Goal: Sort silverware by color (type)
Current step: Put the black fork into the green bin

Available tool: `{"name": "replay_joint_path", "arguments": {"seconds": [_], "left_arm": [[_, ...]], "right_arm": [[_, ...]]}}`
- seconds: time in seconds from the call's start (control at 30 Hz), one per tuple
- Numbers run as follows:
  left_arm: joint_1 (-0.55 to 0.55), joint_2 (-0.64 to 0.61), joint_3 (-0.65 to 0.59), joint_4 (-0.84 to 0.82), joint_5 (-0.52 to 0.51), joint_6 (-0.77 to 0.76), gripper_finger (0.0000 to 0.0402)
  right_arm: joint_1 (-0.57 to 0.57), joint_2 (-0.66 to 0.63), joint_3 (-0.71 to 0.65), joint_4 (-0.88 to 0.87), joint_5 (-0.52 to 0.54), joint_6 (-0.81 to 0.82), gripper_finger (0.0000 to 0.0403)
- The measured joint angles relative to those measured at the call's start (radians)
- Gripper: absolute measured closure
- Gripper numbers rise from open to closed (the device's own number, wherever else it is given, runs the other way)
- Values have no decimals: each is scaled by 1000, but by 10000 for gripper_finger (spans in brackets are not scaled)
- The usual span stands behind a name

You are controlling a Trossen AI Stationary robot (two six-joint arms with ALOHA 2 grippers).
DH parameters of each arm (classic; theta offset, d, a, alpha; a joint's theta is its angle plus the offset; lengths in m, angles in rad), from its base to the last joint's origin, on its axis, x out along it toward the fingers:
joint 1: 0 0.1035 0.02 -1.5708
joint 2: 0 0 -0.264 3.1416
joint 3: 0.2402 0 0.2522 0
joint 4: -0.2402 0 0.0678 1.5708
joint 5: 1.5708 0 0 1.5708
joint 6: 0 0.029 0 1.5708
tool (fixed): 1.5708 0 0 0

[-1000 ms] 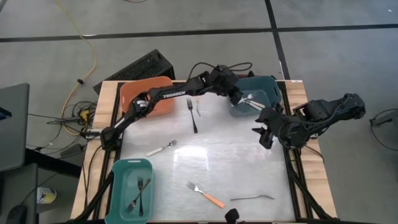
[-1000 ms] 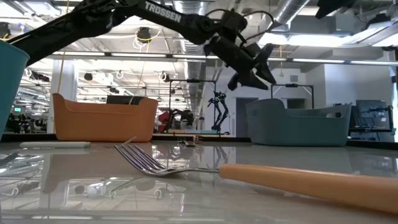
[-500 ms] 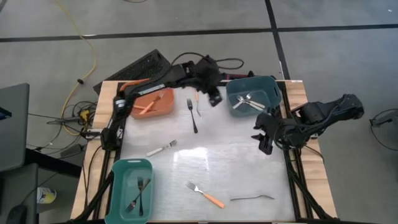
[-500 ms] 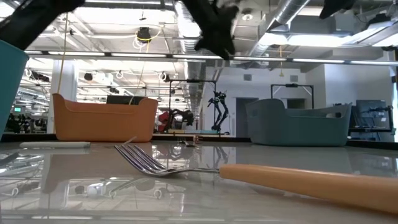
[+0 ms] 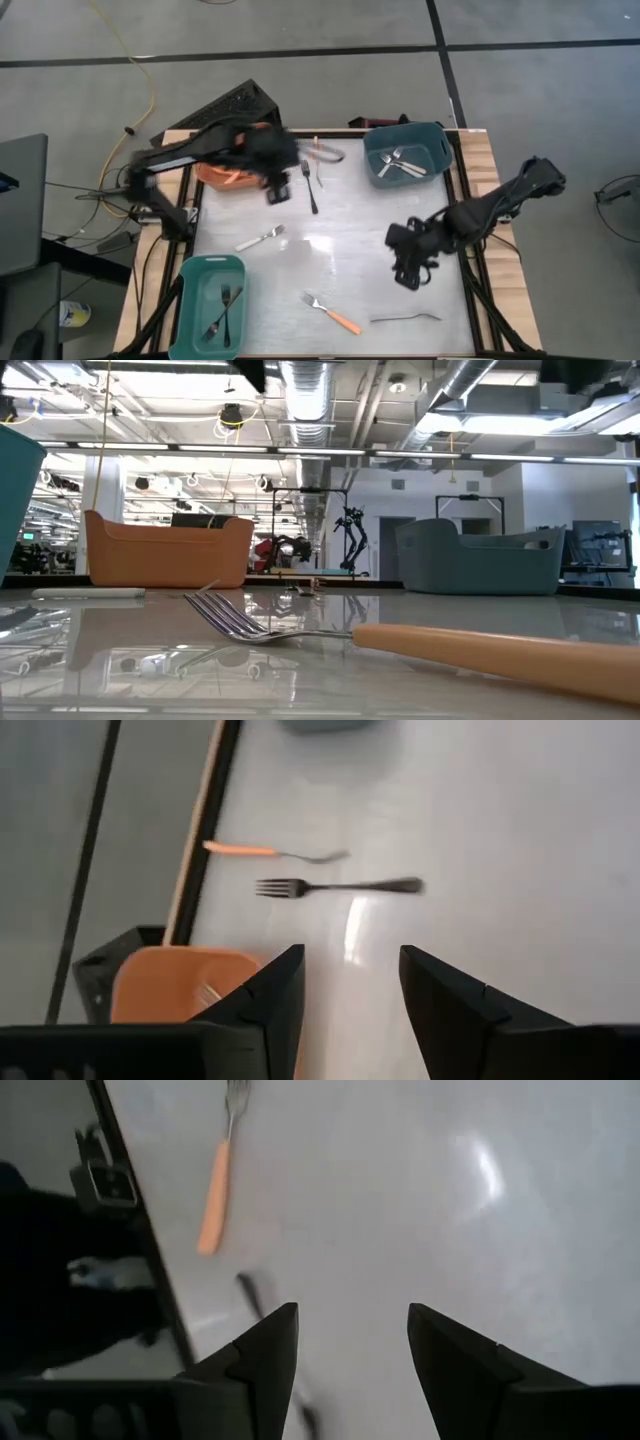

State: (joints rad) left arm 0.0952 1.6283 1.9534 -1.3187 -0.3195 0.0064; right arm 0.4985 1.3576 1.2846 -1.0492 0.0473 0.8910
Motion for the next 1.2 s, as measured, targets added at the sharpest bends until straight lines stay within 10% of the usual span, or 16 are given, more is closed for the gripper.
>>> {"name": "replay_joint_path", "arguments": {"seconds": [0.47,1.2], "left_arm": [[-257,-580,-893,762,79,-128,252],[-288,-607,-946,758,69,-212,252]], "right_arm": [[223,274,0,195,-143,178,191],[295,591,1,212,-197,139,191]]}}
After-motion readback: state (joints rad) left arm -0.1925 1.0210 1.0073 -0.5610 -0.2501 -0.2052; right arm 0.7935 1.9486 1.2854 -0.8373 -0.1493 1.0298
